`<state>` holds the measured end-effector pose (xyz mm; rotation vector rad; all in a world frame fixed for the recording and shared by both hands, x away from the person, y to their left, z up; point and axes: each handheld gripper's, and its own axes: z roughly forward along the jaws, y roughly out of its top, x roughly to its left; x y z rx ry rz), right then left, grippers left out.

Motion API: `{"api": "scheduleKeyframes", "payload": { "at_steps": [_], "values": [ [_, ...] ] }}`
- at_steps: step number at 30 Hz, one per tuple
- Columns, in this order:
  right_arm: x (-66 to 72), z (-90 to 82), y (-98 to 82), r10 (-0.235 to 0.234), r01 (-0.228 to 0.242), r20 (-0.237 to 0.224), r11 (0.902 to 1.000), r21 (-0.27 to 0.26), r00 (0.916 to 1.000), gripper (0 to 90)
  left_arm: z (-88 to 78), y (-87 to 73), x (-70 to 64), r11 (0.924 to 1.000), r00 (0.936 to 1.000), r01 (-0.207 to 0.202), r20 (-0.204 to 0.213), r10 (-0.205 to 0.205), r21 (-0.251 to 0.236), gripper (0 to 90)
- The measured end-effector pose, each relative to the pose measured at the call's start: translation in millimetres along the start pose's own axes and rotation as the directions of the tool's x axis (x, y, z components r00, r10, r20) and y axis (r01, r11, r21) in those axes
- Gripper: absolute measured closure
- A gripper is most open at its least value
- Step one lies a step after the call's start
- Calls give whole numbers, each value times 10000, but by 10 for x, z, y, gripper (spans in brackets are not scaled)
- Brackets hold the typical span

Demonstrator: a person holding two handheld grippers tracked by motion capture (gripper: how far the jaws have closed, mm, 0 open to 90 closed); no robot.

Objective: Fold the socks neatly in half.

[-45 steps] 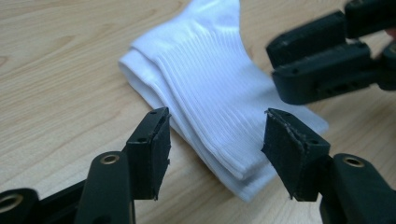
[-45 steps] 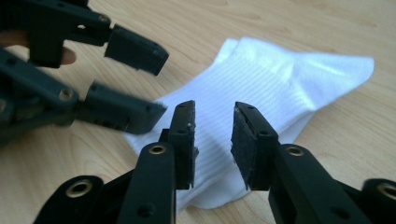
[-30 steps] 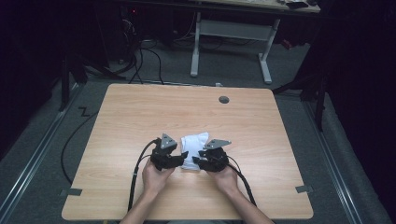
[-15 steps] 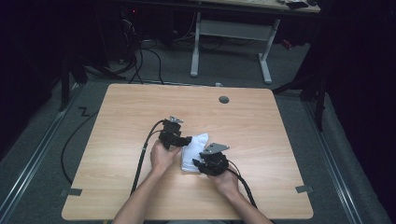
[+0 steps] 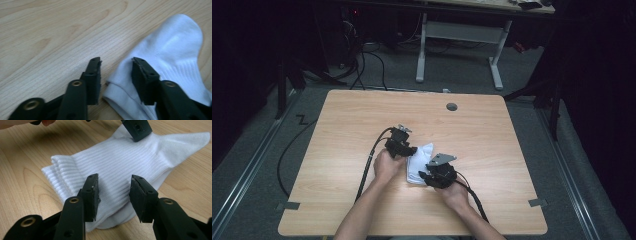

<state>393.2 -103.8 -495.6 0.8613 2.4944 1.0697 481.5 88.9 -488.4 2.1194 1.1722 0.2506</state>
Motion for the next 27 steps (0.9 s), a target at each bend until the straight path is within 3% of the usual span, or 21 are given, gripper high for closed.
{"api": "scheduleKeyframes", "payload": {
  "at_steps": [1, 7, 11, 17, 22, 27],
  "values": [
    [8, -1, -1, -17, 17, 58, 10000, -5, 10000, 588, -1, -2, 18, 10000, 9995, 36, 314, -37, 40, 696],
    [-1, -2, 6, -58, 58, 48, 10000, 49, 10000, 588, 0, -9, 72, 9994, 9951, 336, 926, -337, 29, 807],
    [-31, -6, -11, 255, -254, -111, 9997, 23, 9996, 575, -42, -35, 156, 9983, 9884, 582, 1404, -581, 39, 844],
    [-65, -42, 12, 453, -452, -97, 9989, 117, 9989, 581, -87, -25, 126, 9989, 9883, 436, 1471, -410, -146, 851],
    [-47, -140, 182, 730, -758, -475, 9953, -604, 9962, 675, -101, -5, 59, 9987, 9856, 334, 1670, -265, -388, 853],
    [15, -64, 249, 763, -793, -619, 9957, -474, 9952, 673, -162, 21, -3, 9965, 9820, 290, 1884, -137, -785, 854]
  ]
}}
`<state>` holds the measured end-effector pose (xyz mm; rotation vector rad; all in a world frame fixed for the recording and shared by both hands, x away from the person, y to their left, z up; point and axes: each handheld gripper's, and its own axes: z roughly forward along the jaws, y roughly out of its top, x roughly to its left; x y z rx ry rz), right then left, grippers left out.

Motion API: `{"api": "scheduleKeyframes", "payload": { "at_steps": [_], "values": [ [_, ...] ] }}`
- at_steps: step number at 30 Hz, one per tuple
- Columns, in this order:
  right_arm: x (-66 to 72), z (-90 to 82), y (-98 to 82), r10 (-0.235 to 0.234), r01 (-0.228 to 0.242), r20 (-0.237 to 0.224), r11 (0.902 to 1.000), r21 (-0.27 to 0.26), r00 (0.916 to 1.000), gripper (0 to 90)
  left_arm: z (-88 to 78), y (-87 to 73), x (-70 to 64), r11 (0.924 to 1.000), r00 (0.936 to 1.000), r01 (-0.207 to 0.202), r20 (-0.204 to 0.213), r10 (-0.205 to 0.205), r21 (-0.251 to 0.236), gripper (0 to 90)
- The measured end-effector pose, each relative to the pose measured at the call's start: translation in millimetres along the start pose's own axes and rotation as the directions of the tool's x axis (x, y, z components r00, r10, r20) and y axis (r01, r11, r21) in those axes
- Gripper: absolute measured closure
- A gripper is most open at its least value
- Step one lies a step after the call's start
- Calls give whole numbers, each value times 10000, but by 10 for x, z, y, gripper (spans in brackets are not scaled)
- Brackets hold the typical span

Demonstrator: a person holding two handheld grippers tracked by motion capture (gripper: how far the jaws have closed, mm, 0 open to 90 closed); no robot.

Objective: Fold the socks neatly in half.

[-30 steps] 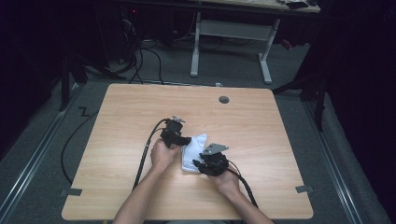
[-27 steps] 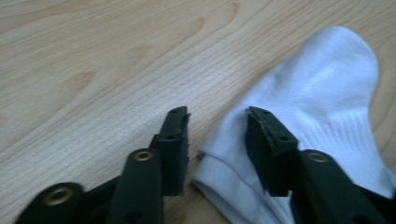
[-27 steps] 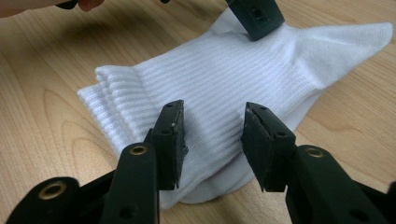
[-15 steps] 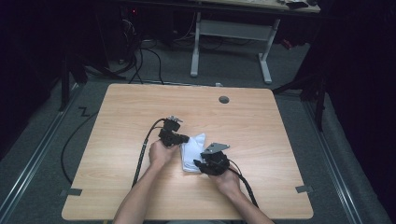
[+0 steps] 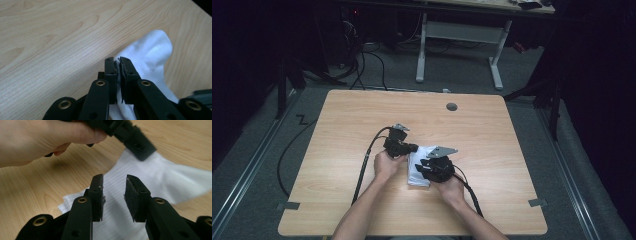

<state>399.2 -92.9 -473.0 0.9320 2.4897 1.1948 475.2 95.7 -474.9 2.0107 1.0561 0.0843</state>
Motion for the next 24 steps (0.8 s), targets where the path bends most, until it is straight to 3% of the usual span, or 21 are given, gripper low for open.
{"api": "scheduleKeyframes", "payload": {
  "at_steps": [3, 5, 13, 18, 24],
  "values": [
    [24, 153, -56, 142, -144, 45, 9987, 491, 9999, 664, -62, 24, -46, 9995, 9997, -192, 160, 196, -249, 854],
    [21, 172, -71, 116, -120, 90, 9985, 532, 9999, 663, -94, 30, -64, 9990, 9992, -251, 295, 262, -367, 855],
    [-68, 242, -73, 309, -334, 651, 9987, 376, 9974, 666, -246, 54, -128, 9950, 9963, -609, 564, 654, -789, 857],
    [-98, 324, -4, -100, 50, 1096, 9989, 458, 9939, 667, -267, 29, -159, 9933, 9950, -770, 568, 821, -865, 856],
    [-139, 311, -3, 184, -210, 963, 9994, 263, 9952, 623, -248, 24, -153, 9924, 9959, -707, 495, 760, -1008, 856]
  ]
}}
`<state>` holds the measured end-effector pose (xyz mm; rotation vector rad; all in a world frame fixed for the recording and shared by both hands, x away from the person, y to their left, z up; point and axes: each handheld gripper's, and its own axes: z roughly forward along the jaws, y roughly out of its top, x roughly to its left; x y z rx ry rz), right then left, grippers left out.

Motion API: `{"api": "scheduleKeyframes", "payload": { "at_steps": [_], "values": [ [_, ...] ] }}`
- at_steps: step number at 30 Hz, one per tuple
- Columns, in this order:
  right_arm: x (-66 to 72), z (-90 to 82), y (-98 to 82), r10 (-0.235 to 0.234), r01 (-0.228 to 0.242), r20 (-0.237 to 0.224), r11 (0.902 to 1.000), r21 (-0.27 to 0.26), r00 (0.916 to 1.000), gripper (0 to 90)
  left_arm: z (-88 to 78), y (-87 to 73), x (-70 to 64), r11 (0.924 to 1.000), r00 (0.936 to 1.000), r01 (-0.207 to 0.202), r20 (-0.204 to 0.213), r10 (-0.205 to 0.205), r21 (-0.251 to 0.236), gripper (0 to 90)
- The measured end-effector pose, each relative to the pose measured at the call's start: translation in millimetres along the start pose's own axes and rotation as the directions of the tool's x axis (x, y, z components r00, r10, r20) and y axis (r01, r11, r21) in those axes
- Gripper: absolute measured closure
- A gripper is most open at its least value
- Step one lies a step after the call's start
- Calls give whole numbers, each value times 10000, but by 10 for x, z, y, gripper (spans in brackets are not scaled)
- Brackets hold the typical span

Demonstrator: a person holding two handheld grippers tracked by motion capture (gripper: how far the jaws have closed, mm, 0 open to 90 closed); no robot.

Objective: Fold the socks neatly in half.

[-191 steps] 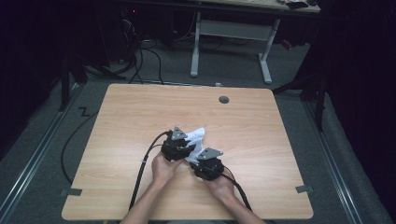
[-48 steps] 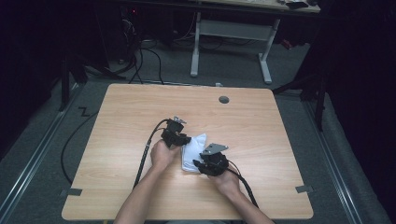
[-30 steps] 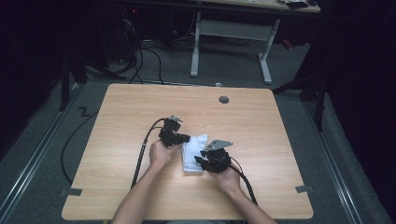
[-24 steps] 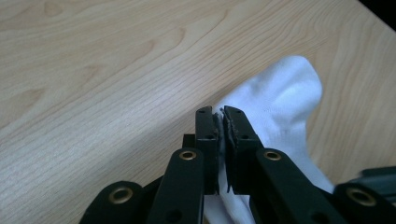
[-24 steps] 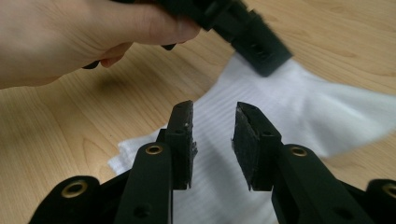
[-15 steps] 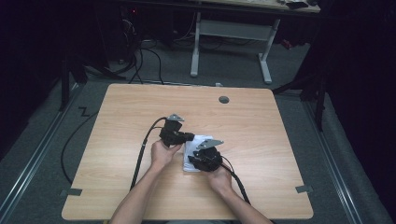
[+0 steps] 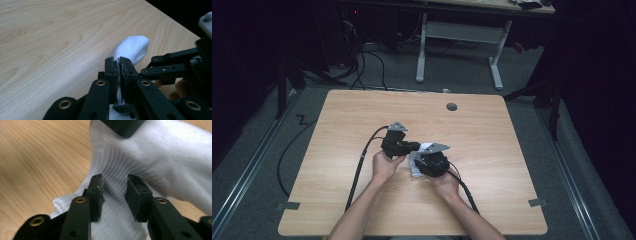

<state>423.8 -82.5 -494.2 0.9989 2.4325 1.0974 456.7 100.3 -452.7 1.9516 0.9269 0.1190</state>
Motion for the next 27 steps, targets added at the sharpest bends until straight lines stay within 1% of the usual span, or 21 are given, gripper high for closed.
{"api": "scheduleKeyframes", "payload": {
  "at_steps": [1, 2, 3, 4, 5, 6, 7, 8, 10, 11, 12, 14, 15, 16, 17, 19, 20, 21, 22, 23, 27],
  "values": [
    [0, -108, 4, 16, -22, -206, 9996, -292, 9998, 608, 2, -2, 3, 10000, 10000, 59, 19, -58, -67, 856],
    [0, -108, 4, 16, -22, -206, 9996, -292, 9998, 608, 4, -4, 5, 9999, 10000, 78, 18, -78, -90, 856],
    [22, -257, -8, 105, -134, -505, 9983, -574, 9987, 595, 15, -14, 8, 9999, 9999, 112, 30, -112, -85, 856],
    [22, -257, -8, 105, -134, -505, 9983, -574, 9987, 595, 15, -14, 8, 9999, 9999, 112, 30, -112, -85, 856],
    [65, -375, -36, 35, -87, -777, 9977, -666, 9970, 576, 23, -17, 12, 9999, 9999, 108, 27, -108, -60, 855],
    [87, -402, -53, -87, 40, -779, 9981, -607, 9969, 568, 32, -17, 10, 9999, 9999, 140, 45, -140, -99, 856],
    [87, -402, -53, -87, 40, -779, 9981, -607, 9969, 568, 32, -17, 10, 9999, 9999, 140, 45, -140, -99, 856],
    [130, -432, -117, -182, 146, -835, 9989, -445, 9963, 554, 35, -16, 7, 9998, 9999, 136, 60, -135, -113, 856],
    [146, -406, -186, -114, 95, -859, 9997, -228, 9962, 539, 37, -14, -5, 9999, 9999, 80, 74, -79, -129, 856],
    [146, -406, -186, -114, 95, -859, 9997, -228, 9962, 539, 37, -14, -5, 9999, 9999, 80, 74, -79, -129, 856],
    [144, -374, -213, -169, 165, -800, 9998, -63, 9967, 535, 33, -14, -6, 9999, 9999, 63, 87, -61, -125, 856],
    [131, -305, -260, -153, 157, -726, 9999, 49, 9972, 534, 19, -10, -13, 9999, 9999, 69, 127, -67, -157, 855],
    [138, -279, -265, -306, 308, -554, 9995, 23, 9980, 539, -9, 2, -29, 9997, 9998, 30, 175, -26, -233, 856],
    [138, -279, -265, -306, 308, -554, 9995, 23, 9980, 539, -9, 2, -29, 9997, 9998, 30, 175, -26, -233, 856],
    [144, -263, -260, -461, 462, -420, 9989, 28, 9981, 541, -25, 9, -38, 9996, 9998, -20, 196, 25, -274, 856],
    [133, -230, -243, -553, 554, -292, 9985, 26, 9980, 543, -67, 19, -70, 9993, 9996, -158, 227, 166, -333, 856],
    [123, -216, -231, -554, 556, -234, 9984, 50, 9982, 544, -80, 20, -83, 9992, 9995, -211, 241, 219, -351, 855],
    [103, -196, -214, -505, 506, -166, 9987, 36, 9986, 545, -115, 17, -122, 9986, 9990, -354, 273, 365, -390, 855],
    [103, -196, -214, -505, 506, -166, 9987, 36, 9986, 545, -115, 17, -122, 9986, 9990, -354, 273, 365, -390, 855],
    [90, -186, -214, -475, 475, -145, 9989, -16, 9988, 546, -138, 8, -141, 9981, 9985, -457, 270, 468, -408, 855],
    [61, -170, -213, -431, 430, -86, 9990, -114, 9990, 546, -160, -62, -165, 9979, 9983, -481, 295, 494, -425, 855]
  ]
}}
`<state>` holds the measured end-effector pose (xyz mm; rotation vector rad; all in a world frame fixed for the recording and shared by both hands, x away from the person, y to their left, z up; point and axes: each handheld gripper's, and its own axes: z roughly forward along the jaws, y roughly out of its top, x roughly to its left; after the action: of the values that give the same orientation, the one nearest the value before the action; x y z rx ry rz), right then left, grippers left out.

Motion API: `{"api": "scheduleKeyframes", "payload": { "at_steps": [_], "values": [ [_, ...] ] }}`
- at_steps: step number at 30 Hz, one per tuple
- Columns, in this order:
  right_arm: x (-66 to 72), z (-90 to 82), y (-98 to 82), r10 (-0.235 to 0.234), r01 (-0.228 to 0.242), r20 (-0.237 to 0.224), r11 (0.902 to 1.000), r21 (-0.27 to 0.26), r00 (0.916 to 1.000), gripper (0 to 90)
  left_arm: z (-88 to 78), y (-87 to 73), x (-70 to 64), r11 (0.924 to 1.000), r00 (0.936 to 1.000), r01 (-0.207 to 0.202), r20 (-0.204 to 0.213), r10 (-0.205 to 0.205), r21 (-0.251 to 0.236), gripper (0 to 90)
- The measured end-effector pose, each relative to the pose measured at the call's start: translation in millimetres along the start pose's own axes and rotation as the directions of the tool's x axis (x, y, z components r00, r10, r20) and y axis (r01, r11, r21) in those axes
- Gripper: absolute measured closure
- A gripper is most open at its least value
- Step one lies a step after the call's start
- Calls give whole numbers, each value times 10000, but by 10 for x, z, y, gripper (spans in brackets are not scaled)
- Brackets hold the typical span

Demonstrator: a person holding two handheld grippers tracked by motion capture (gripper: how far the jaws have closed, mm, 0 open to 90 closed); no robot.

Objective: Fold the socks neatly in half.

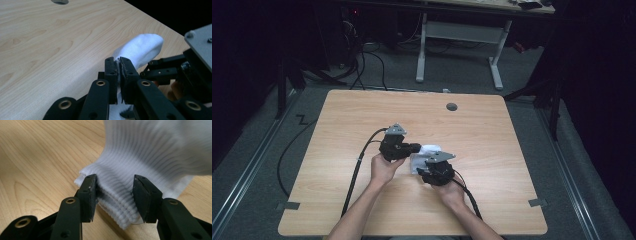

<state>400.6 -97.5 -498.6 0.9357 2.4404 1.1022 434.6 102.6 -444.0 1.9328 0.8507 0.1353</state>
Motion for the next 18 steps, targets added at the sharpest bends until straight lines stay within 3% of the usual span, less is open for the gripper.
{"api": "scheduleKeyframes", "payload": {
  "at_steps": [7, 11, 15, 18],
  "values": [
    [-38, 68, 68, -128, 125, 267, 9999, 91, 9996, 545, 87, -221, -76, 9995, 9996, -125, -243, 132, 274, 852],
    [-53, 69, 58, -82, 83, 179, 10000, -36, 9998, 539, 141, -281, -82, 9983, 9987, -287, -407, 308, 508, 847],
    [-44, -4, 50, 92, -92, -40, 9999, 133, 9999, 555, 181, -348, -56, 9973, 9984, -384, -399, 410, 631, 839],
    [-27, -184, -7, 109, -102, -285, 9996, 250, 9995, 635, 174, -381, -53, 9969, 9982, -448, -361, 472, 653, 831]
  ]
}}
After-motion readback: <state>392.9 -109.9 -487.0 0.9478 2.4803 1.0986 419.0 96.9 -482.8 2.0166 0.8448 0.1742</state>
